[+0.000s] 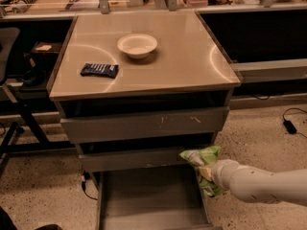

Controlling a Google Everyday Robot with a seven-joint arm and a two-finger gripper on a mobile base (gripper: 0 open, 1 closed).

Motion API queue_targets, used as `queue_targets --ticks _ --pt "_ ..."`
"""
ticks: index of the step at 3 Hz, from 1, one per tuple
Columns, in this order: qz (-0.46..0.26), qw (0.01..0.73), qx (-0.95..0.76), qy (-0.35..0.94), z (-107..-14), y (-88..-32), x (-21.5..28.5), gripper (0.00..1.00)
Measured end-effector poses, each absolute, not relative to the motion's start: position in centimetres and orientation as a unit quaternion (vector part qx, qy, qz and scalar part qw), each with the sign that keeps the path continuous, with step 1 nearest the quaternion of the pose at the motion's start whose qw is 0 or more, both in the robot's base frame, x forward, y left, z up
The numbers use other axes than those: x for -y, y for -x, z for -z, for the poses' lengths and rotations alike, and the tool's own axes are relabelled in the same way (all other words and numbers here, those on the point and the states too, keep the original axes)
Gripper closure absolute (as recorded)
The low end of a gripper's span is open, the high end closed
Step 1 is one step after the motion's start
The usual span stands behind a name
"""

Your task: Pick green rice chip bag from bottom drawer and place on counter

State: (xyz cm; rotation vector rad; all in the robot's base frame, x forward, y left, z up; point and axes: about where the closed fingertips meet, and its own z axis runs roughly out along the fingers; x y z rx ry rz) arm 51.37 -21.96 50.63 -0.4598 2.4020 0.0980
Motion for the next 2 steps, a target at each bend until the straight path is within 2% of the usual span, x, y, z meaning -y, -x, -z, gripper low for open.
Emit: queue_targets --ticks 2 --pt "-0.036 0.349 -0.921 0.168 -52.33 -51.41 22.33 1.0"
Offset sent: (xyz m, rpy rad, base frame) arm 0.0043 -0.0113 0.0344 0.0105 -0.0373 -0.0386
